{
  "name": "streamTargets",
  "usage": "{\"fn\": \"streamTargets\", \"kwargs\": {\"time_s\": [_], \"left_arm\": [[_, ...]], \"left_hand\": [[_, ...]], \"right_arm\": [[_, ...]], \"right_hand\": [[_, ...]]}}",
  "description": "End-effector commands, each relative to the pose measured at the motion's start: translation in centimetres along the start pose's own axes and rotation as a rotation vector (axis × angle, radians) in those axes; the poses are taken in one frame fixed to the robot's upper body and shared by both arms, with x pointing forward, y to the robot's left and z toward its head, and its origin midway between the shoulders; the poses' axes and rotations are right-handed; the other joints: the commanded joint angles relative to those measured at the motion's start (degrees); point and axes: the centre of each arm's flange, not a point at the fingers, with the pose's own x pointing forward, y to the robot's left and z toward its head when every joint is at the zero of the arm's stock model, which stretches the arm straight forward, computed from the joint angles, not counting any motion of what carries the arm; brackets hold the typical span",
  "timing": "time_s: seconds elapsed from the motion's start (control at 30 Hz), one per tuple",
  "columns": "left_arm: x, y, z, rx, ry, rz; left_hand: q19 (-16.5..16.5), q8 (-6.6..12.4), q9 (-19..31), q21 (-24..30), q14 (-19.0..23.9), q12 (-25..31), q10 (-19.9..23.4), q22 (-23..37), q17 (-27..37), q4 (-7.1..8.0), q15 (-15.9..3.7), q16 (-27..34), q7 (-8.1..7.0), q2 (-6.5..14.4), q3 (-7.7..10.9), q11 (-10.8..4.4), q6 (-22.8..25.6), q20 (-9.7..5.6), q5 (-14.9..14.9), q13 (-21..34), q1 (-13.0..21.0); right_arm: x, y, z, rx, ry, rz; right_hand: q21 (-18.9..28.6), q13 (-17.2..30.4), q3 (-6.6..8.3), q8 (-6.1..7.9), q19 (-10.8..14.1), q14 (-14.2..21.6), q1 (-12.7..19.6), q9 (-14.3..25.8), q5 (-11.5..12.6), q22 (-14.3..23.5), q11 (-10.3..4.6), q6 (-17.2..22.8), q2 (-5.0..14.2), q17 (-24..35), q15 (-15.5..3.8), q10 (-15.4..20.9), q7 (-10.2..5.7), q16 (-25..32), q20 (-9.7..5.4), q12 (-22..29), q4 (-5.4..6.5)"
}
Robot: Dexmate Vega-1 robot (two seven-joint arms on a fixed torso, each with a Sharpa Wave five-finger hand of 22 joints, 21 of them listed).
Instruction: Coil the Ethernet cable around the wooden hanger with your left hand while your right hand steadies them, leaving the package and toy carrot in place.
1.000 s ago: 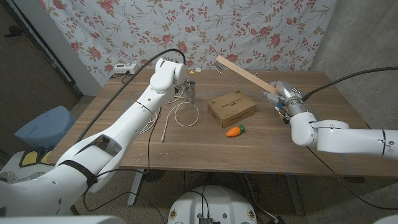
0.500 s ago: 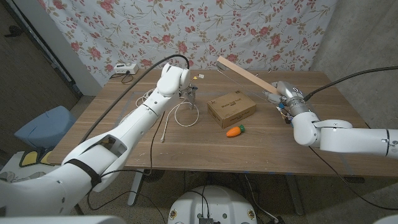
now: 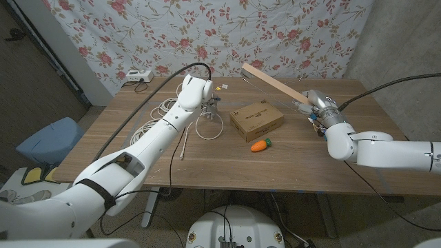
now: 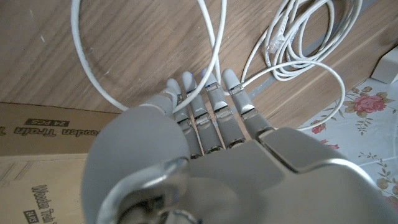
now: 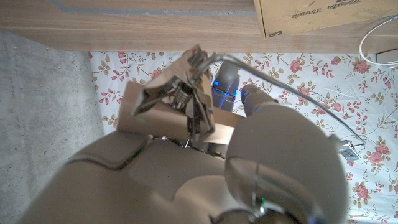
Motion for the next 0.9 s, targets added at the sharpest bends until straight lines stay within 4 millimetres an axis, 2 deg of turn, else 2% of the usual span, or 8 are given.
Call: {"fn": "streamTargets", "kwargs": {"time_s": [0.03, 0.1, 0.17, 0.43, 0.63, 0.73, 0.8, 0.9], "left_arm": [[-1.4, 1.1, -0.4, -0.049, -0.003, 0.174], [-1.8, 1.6, -0.5, -0.064, -0.002, 0.203], [-2.4, 2.1, -0.7, -0.077, -0.004, 0.254], [-4.9, 3.5, -1.4, -0.158, -0.089, 0.477], [-6.7, 4.7, -1.3, -0.131, -0.1, 0.52], [-7.5, 5.3, -1.3, -0.118, -0.094, 0.535], [-8.2, 5.7, -1.2, -0.103, -0.087, 0.545], [-9.1, 6.3, -1.2, -0.088, -0.086, 0.54]], "left_hand": [[-7.96, 0.28, 0.78, -0.99, -5.84, -0.91, 1.48, -0.34, -0.01, 2.06, -6.03, -3.73, -1.21, -0.24, 0.33, -1.1, -1.36, 2.13, 1.53, -0.08, -0.2], [-12.25, -0.21, 0.8, -2.12, -9.76, -2.2, 2.11, -1.01, -0.37, 3.99, -5.72, -6.16, -1.39, 0.15, 0.49, -1.32, -3.09, 3.24, 2.41, -0.97, -1.19], [-13.56, -0.08, 0.99, -2.53, -10.34, -2.32, 3.54, -1.34, -0.46, 4.83, -5.88, -6.67, -1.48, 0.1, 0.45, -1.7, -3.24, 3.59, 2.76, -1.32, -1.72], [-12.32, 0.33, 0.48, -2.06, -7.07, -1.4, 9.37, -2.2, -0.79, 5.74, -6.72, -6.42, -0.7, -0.36, 0.82, -1.36, -2.08, 3.67, 3.99, -0.96, -2.27], [-7.22, 0.85, 0.25, -0.22, 0.72, 0.81, 14.44, -2.52, 0.11, 6.01, -7.41, -4.6, -0.65, -0.63, 1.36, -0.76, -0.89, 1.48, 5.75, 1.66, -2.44], [-5.63, 1.45, 0.72, 0.55, 6.29, 4.9, 18.21, -2.44, 1.35, 5.96, -7.58, -3.16, 0.0, -0.82, 1.36, -0.51, 0.76, 0.78, 6.84, 5.21, -2.45], [-5.5, 3.24, 2.42, 0.75, 9.33, 8.39, 20.3, -2.39, 2.79, 5.77, -7.93, -2.18, 0.26, -0.9, 0.68, -0.18, 2.61, 0.6, 7.67, 8.42, -2.42], [-5.17, 5.28, 5.6, 1.33, 12.07, 12.69, 19.74, -2.16, 5.77, 5.65, -7.79, -0.79, -0.45, -0.81, -0.95, 0.06, 2.23, 0.71, 9.1, 13.84, -2.53]], "right_arm": [[0.2, -0.1, -0.4, 0.0, -0.004, -0.001], [0.2, -0.2, -0.5, 0.003, -0.005, -0.005], [0.3, -0.2, -0.5, 0.006, -0.008, -0.005], [0.8, 0.0, -0.6, 0.013, -0.009, -0.011], [1.9, 0.6, -1.1, 0.038, 0.007, -0.008], [2.7, 1.1, -1.3, 0.052, 0.01, 0.001], [3.1, 1.4, -1.4, 0.063, 0.012, 0.005], [3.8, 1.7, -1.3, 0.077, 0.013, 0.005]], "right_hand": [[0.74, 0.27, 4.69, 0.2, -0.24, -0.54, 2.26, 0.05, 0.06, -0.19, 0.1, 6.22, 2.53, 0.11, -4.41, 0.13, 1.19, 0.36, -2.07, 0.53, 4.32], [0.87, 0.43, 4.69, 0.19, -0.38, -0.55, 2.26, 0.02, 0.06, -0.28, -0.1, 6.26, 2.52, 0.11, -4.42, -0.14, 1.17, 0.43, -2.12, 0.58, 4.33], [1.1, 0.03, 4.69, 0.25, -0.38, -0.55, 2.26, 0.12, 0.06, -0.39, -0.06, 6.25, 2.52, 0.11, -4.43, 0.06, 1.16, 0.5, -2.09, 0.46, 4.33], [1.65, 0.2, 4.68, 0.27, -0.72, -0.67, 2.25, 0.21, 0.07, -0.72, 0.1, 6.15, 2.48, 0.1, -4.44, -0.2, 1.05, 0.7, -2.23, 0.65, 4.35], [2.12, 0.06, 4.69, 0.36, -0.94, -0.78, 2.26, 0.44, 0.12, -0.94, 0.03, 6.05, 2.47, 0.09, -4.45, -0.2, 1.21, 0.85, -2.28, 0.72, 4.38], [2.31, 0.65, 4.64, 0.47, -1.16, -0.78, 2.21, 0.82, 0.17, -1.05, -0.34, 5.77, 2.43, 0.1, -4.46, -0.38, 1.1, 0.95, -2.44, 1.09, 4.44], [2.44, 0.81, 4.62, 0.57, -1.28, -0.82, 2.18, 1.09, 0.21, -1.12, -0.43, 5.67, 2.42, 0.12, -4.45, -0.57, 1.03, 1.01, -2.5, 1.17, 4.48], [2.6, 0.86, 4.57, 0.7, -1.39, -1.0, 2.14, 1.4, 0.26, -1.19, -0.52, 5.56, 2.37, 0.13, -4.43, -0.84, 0.92, 1.04, -2.55, 1.15, 4.54]]}}
